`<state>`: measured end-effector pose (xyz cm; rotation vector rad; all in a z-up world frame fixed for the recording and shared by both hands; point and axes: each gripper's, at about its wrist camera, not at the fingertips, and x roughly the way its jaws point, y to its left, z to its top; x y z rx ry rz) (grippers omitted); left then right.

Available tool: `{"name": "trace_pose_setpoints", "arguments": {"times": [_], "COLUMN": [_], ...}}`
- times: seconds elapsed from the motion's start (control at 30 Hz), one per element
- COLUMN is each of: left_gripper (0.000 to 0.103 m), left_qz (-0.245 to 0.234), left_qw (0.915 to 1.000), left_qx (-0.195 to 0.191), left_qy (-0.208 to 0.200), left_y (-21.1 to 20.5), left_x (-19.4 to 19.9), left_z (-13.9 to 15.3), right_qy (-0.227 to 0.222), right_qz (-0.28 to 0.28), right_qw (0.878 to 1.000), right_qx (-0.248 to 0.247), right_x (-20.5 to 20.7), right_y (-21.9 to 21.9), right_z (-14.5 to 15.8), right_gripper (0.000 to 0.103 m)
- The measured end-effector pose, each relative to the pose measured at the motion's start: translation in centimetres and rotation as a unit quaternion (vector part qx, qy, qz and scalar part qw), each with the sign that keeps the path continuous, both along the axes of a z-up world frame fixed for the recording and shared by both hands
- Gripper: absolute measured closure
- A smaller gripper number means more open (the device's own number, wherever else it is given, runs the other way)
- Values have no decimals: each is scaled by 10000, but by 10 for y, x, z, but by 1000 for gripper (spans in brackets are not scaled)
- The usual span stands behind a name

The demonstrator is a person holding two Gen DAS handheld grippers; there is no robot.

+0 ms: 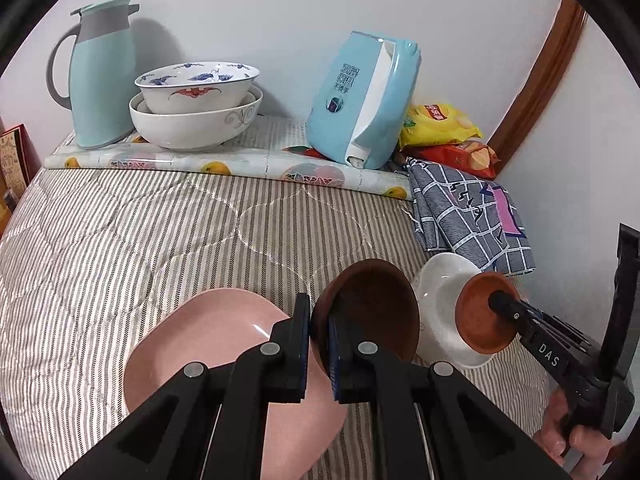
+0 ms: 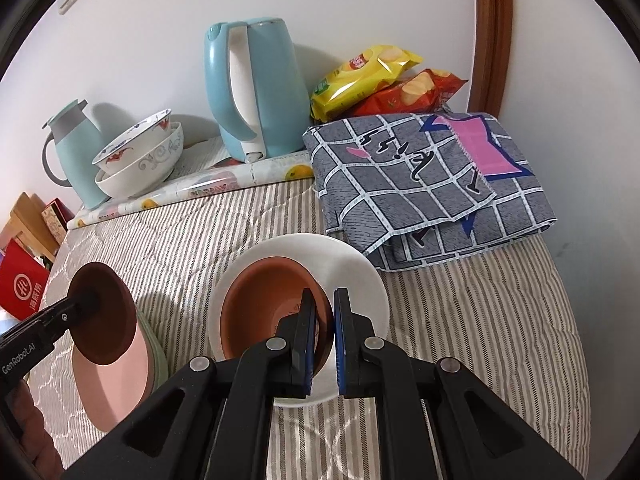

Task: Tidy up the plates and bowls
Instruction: 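Carry both brown bowls over the white bowl while the right tool lowers its bowl inside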

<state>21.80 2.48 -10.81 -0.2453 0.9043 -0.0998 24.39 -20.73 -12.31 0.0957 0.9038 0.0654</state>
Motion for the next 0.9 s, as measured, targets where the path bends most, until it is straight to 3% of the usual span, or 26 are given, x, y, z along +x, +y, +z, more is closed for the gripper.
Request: {"name": "trace_pose_setpoints", "arguments": {"times": [0.9], "left_gripper": [94], "left_qz": [-28], "left_qw": [9997], "left_qx": [-105], "left_qy": [232], "left_y": [-2], "left_x": [29], "left_z": [-22], "right_qy": [476], "right_qz": [49], "right_qw": [9987], "right_qx": [-190], "right_x": [34], "right_y": [8], "right_z": [-40], "right_gripper": [94]}}
